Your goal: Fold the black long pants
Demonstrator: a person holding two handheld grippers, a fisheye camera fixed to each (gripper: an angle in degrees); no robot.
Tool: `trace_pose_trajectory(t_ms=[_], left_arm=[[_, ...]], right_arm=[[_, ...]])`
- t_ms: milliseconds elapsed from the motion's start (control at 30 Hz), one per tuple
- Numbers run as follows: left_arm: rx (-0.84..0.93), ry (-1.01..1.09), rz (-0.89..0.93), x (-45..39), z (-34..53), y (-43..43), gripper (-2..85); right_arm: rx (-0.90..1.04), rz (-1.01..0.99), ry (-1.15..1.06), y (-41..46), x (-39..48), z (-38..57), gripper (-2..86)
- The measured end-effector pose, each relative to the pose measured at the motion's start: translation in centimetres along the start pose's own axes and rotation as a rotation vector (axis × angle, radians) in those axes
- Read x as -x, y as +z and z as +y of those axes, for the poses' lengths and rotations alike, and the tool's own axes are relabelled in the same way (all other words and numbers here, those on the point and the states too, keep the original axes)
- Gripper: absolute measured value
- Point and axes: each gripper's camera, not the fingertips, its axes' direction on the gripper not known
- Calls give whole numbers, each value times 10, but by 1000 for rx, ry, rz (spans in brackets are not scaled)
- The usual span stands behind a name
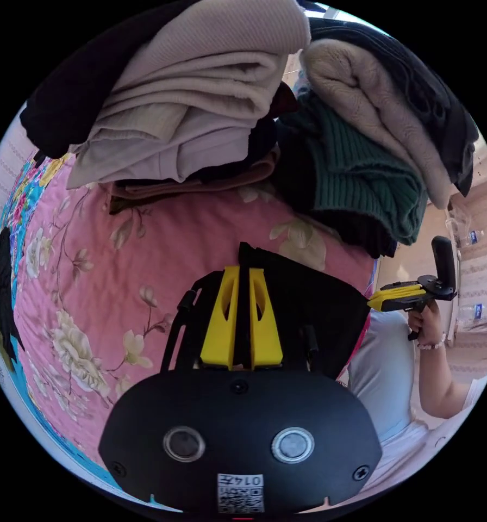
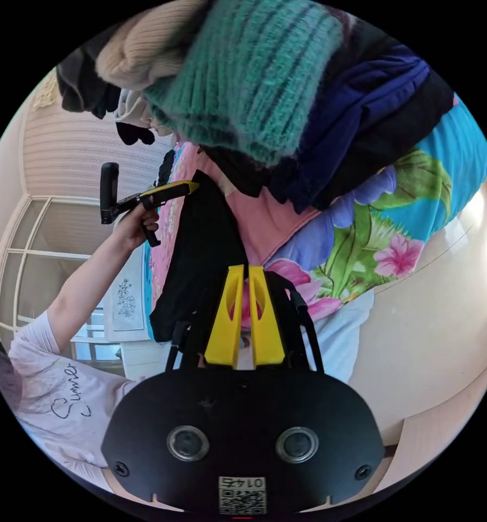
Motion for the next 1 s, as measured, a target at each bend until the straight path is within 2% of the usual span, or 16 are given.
trace_pose_trajectory(t_ms=[67, 200, 300, 400, 467, 500, 567, 667, 900, 1000], left_arm=[[-81, -23, 19, 8, 31, -43, 2], [-256, -7, -3, 19, 109, -140, 1], [-368, -15, -54, 27, 209, -217, 2], [-424, -138, -133, 43, 338, -276, 2], [-393, -301, -204, 59, 451, -306, 1], [-378, -351, -224, 63, 478, -311, 1], [-316, -571, -298, 74, 590, -330, 1], [-278, -785, -331, 73, 706, -351, 0], [-340, -1112, -392, 71, 868, -402, 6], [-469, -1318, -379, 77, 945, -423, 24]], right_arm=[[-31, -24, 6, 2, 7, 2, 16], [-91, 101, 8, 3, 32, 18, 25], [-113, 83, -26, 20, 61, 37, 26], [-61, 123, -126, 57, 108, 55, 25], [36, 158, -219, 103, 149, 64, 23], [65, 162, -241, 116, 158, 66, 23], [196, 164, -325, 174, 199, 68, 22], [318, 172, -475, 249, 265, 68, 21], [526, 262, -814, 421, 419, 69, 17], [559, 253, -915, 483, 473, 82, 13]])
